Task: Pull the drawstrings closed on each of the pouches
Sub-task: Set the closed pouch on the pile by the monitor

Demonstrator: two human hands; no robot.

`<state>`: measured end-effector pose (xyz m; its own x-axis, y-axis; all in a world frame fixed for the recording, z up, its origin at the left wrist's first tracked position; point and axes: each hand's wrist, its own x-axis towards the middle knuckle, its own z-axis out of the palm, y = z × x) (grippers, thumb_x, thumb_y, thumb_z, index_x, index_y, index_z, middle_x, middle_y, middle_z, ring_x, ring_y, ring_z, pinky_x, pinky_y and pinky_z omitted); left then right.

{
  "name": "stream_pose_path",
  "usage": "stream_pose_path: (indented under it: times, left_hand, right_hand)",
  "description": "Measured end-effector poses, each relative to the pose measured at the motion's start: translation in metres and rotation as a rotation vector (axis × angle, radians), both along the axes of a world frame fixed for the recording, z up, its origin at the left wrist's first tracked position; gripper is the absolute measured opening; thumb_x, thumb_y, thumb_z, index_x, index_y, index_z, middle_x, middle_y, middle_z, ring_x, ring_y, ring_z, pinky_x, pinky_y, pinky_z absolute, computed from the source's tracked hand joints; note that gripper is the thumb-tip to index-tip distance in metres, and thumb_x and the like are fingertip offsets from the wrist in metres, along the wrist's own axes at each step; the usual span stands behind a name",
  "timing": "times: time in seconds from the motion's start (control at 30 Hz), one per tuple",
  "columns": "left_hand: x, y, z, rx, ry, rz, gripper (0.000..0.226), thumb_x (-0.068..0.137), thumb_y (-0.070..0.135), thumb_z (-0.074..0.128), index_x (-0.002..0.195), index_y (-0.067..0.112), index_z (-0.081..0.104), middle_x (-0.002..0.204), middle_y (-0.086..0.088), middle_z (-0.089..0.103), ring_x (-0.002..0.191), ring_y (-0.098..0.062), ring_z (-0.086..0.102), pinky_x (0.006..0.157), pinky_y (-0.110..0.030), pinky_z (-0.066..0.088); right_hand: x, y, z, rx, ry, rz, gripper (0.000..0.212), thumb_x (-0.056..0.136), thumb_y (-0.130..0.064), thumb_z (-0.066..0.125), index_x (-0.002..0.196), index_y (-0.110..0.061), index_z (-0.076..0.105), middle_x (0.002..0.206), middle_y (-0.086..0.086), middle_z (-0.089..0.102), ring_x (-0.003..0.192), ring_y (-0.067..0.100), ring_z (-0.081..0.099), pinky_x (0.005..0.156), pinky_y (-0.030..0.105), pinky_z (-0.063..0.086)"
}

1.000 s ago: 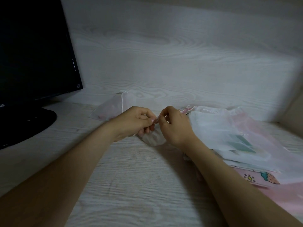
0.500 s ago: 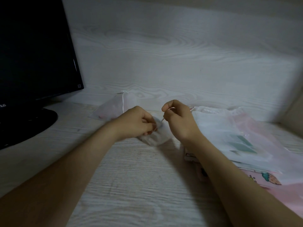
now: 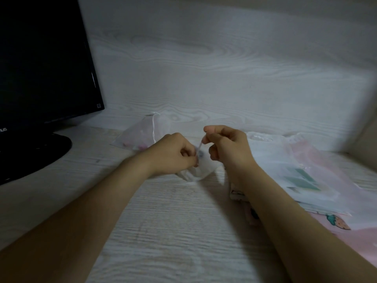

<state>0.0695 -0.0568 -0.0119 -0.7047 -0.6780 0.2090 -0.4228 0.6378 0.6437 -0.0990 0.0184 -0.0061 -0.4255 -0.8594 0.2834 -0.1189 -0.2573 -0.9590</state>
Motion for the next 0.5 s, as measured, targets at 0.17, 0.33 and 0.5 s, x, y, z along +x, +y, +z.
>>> stream_pose_path:
  times: [0.17, 0.33, 0.5]
  left_hand:
    - [0.001, -0.002, -0.003, 0.145, 0.06, -0.037, 0.029, 0.101, 0.018, 0.07, 0.074, 0.022, 0.079, 0.086, 0.004, 0.08, 0.086, -0.012, 0.076, 0.08, -0.039, 0.061]
    - [0.002, -0.005, -0.003, 0.21, 0.106, -0.018, 0.024, 0.104, 0.014, 0.066, 0.085, 0.006, 0.078, 0.083, 0.003, 0.077, 0.069, -0.007, 0.063, 0.065, -0.023, 0.054]
    - [0.004, -0.009, -0.004, 0.258, 0.14, -0.001, 0.025, 0.106, 0.024, 0.064, 0.09, 0.019, 0.081, 0.078, -0.002, 0.072, 0.068, -0.018, 0.057, 0.051, -0.028, 0.037]
  right_hand:
    - [-0.007, -0.004, 0.001, -0.156, -0.087, -0.147, 0.017, 0.102, -0.004, 0.058, 0.109, -0.009, 0.073, 0.088, 0.007, 0.075, 0.056, 0.015, 0.056, 0.056, 0.029, 0.047]
    - [-0.014, -0.006, -0.006, -0.078, 0.219, -0.088, 0.057, 0.097, -0.005, 0.064, 0.148, -0.029, 0.051, 0.129, -0.001, 0.065, 0.105, 0.012, 0.072, 0.087, 0.025, 0.058]
    - [-0.001, -0.003, -0.01, 0.006, 0.679, -0.081, 0.026, 0.084, -0.015, 0.071, 0.108, -0.025, 0.075, 0.092, -0.011, 0.074, 0.083, 0.006, 0.071, 0.079, 0.028, 0.058]
